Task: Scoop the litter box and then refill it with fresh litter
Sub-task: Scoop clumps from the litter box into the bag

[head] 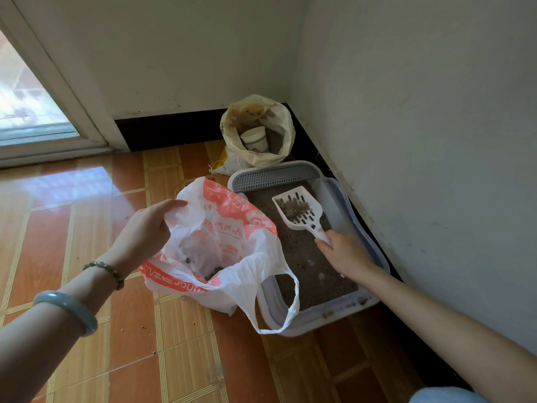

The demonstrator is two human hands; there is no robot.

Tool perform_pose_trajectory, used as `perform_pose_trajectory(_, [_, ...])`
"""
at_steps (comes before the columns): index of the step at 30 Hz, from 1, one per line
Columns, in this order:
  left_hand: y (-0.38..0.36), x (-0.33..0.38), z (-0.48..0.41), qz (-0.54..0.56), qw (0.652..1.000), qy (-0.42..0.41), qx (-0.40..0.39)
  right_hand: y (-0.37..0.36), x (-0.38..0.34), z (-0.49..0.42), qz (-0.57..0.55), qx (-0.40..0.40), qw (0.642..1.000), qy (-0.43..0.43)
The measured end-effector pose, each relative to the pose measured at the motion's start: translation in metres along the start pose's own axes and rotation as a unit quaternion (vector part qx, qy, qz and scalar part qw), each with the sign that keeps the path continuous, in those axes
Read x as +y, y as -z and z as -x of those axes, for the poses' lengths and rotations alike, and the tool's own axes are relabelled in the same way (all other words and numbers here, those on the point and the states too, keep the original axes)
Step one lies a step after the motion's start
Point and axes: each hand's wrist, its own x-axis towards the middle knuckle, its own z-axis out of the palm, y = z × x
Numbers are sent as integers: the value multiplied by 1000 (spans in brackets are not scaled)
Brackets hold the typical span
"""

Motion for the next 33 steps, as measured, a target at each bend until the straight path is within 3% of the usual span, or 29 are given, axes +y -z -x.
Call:
perform_pose_trajectory(27, [1, 2, 0, -4, 1000, 8, 7, 8, -1, -7, 0, -38, 999, -36])
perform_pose_trajectory(33, [2, 5, 2, -4, 1000, 4, 5, 13, -1, -4, 38, -22, 999, -5])
